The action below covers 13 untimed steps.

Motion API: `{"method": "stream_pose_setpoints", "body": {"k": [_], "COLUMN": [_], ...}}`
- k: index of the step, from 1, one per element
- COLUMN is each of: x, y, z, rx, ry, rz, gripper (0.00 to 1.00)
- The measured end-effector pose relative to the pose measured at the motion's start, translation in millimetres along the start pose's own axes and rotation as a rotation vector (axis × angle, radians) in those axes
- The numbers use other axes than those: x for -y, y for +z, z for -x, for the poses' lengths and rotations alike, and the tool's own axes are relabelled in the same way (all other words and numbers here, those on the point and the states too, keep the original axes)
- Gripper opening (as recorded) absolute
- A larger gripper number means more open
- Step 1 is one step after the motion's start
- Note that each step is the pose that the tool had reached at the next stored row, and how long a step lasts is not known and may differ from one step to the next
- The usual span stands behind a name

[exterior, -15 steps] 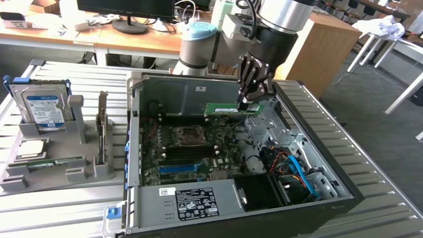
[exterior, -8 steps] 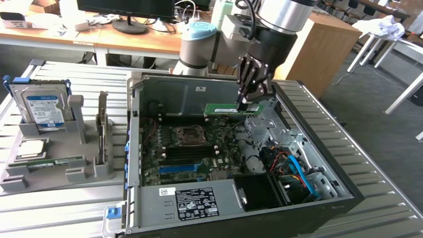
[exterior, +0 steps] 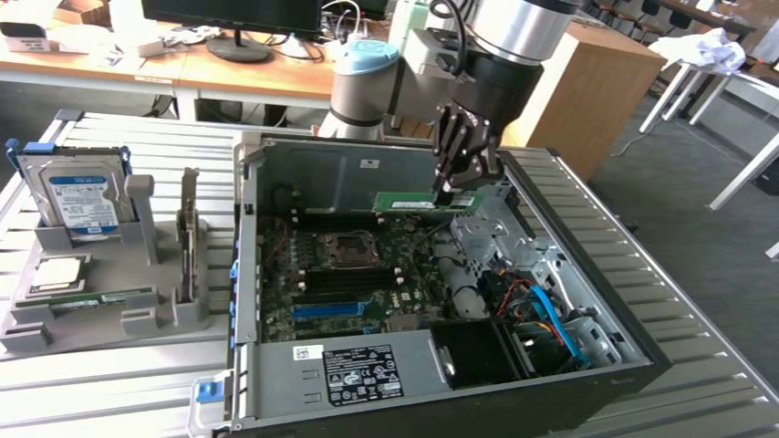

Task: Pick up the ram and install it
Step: 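Insert the ram into the slot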

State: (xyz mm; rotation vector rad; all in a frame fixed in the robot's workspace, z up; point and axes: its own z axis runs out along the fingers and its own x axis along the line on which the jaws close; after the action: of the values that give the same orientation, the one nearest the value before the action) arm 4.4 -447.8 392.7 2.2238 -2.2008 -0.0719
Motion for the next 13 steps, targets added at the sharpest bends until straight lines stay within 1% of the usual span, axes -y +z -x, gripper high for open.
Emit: {"method": "stream_pose_setpoints", "body": {"k": [13], "x": [-2.7], "y": [2.4], "z": [0.0], "rx": [0.0000], "ry": [0.000], "rz": [0.0000], "gripper": [0.13]}}
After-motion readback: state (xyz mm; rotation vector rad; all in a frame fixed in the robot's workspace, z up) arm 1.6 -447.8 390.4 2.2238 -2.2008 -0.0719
